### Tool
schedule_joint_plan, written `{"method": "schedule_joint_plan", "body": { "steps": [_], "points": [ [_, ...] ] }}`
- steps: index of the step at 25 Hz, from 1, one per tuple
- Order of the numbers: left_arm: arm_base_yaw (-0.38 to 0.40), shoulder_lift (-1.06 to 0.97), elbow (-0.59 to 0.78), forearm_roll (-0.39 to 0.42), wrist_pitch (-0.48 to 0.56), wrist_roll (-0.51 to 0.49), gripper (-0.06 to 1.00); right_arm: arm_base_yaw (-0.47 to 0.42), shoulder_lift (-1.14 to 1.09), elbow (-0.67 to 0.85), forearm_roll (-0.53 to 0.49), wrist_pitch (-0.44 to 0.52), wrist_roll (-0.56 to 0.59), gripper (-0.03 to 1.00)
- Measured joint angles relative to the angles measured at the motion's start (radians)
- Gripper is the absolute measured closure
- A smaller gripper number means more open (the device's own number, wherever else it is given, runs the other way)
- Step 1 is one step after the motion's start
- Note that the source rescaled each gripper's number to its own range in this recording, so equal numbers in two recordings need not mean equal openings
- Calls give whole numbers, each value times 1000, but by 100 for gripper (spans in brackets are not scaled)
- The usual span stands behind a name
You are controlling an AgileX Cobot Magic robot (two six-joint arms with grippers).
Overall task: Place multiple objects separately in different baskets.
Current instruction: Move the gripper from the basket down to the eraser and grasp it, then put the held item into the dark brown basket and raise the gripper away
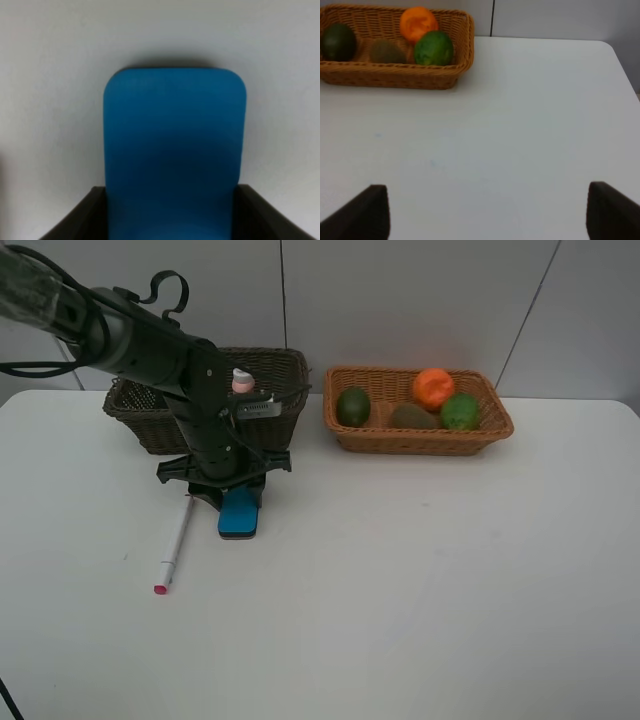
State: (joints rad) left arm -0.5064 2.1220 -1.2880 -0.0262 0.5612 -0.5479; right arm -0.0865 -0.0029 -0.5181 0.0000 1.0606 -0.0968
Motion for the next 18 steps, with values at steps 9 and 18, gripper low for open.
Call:
{"method": "schedule_joint_plan", "body": {
  "steps": [9, 18],
  "points": [
    [0, -75, 0, 0, 76, 15, 41, 0, 0, 0, 0, 0, 0, -3],
    [0, -304, 0, 2, 158, 30, 41, 0, 0, 0, 0, 0, 0, -3]
  ]
}}
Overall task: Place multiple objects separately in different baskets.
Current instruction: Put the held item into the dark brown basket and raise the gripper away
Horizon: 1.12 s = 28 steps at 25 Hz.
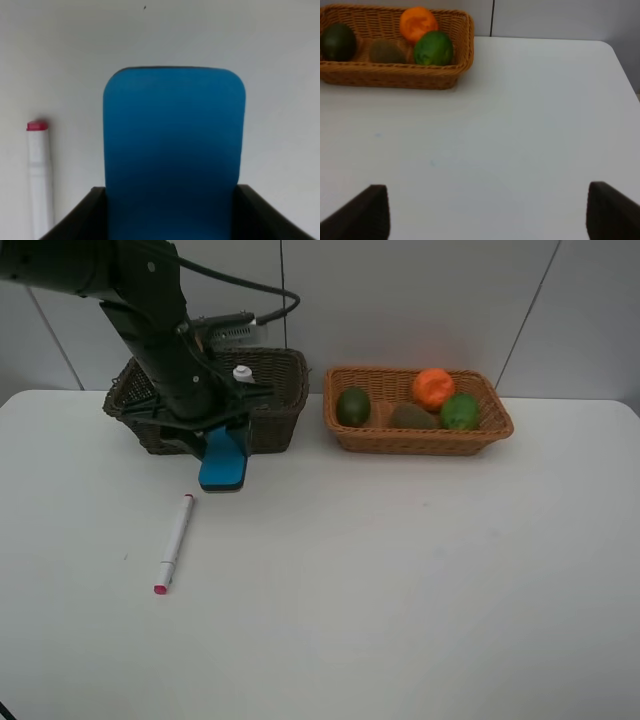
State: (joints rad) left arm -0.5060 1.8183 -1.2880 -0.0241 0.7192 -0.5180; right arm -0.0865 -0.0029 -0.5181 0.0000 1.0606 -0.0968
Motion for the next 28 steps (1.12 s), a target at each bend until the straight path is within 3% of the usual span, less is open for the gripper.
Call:
{"method": "schedule_joint_plan", "body": {
  "steps": [8, 17, 28],
  "points": [
    [33, -106, -12, 70, -72, 0, 41, 0, 0, 0, 0, 0, 0, -3],
    [112, -96, -189, 152, -104, 8, 41, 0, 0, 0, 0, 0, 2, -3],
    [158, 172, -452, 159, -67, 57, 41, 0, 0, 0, 0, 0, 2, -3]
  ]
}}
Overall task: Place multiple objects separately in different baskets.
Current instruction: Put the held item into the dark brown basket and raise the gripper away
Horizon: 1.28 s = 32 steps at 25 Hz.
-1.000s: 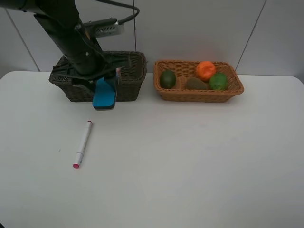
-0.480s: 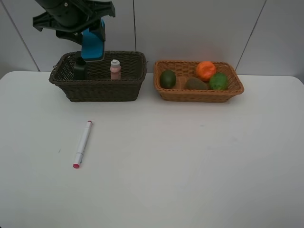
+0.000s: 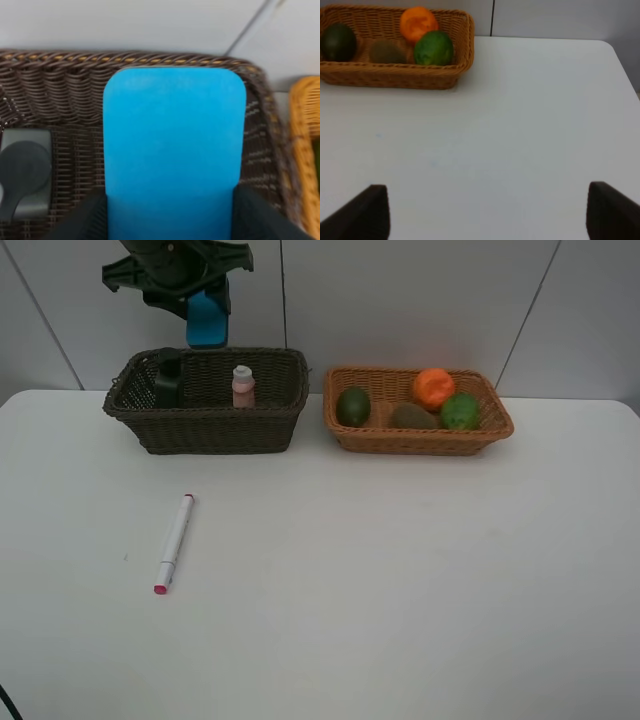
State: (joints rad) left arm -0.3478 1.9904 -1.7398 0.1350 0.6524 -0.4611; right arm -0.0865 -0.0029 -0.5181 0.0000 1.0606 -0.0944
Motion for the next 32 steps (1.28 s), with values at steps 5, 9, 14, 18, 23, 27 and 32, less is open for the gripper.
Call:
{"method": "schedule_joint_plan", "body": {
  "steps": [5, 9, 14, 18, 23, 27, 32],
  "points": [
    [6, 98, -46, 0, 10, 19, 41, 0, 0, 0, 0, 0, 1, -3],
    [6, 116, -49, 15, 17, 27, 41, 0, 0, 0, 0, 0, 1, -3],
    [6, 116, -52, 36, 16, 28, 41, 0, 0, 0, 0, 0, 1, -3],
    [6, 116, -52, 44, 16, 28, 41, 0, 0, 0, 0, 0, 1, -3],
    [6, 116, -52, 53, 17, 49, 41, 0, 0, 0, 0, 0, 1, -3],
    [6, 116, -52, 55, 18, 78, 41, 0, 0, 0, 0, 0, 1, -3],
    [6, 134, -48, 56, 18, 99, 26, 0, 0, 0, 0, 0, 1, -3]
  ]
}}
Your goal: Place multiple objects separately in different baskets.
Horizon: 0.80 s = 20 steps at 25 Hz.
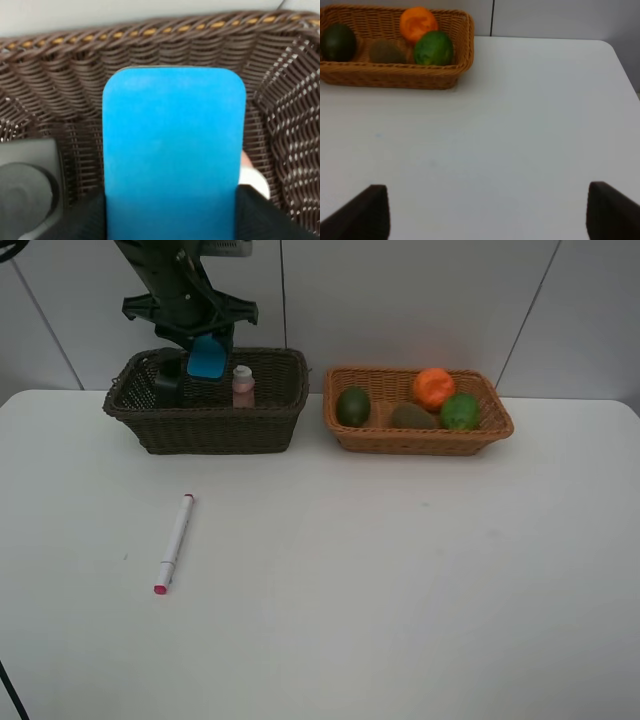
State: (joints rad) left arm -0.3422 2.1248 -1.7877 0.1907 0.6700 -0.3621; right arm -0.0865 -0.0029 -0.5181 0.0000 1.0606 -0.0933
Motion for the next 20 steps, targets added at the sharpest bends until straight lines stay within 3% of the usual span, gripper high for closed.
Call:
{"method": "schedule_joint_plan", "body": {
  "steps": [2, 5, 20],
  "points": [
    [0, 9, 2, 0, 2, 1, 7, 0, 0, 0, 0, 0, 0, -3],
    [0, 15, 2, 0, 2, 1, -4, 0, 0, 0, 0, 0, 0, -3],
    [0, 16, 2, -20, 7, 1, -5, 0, 0, 0, 0, 0, 0, -3]
  ]
}}
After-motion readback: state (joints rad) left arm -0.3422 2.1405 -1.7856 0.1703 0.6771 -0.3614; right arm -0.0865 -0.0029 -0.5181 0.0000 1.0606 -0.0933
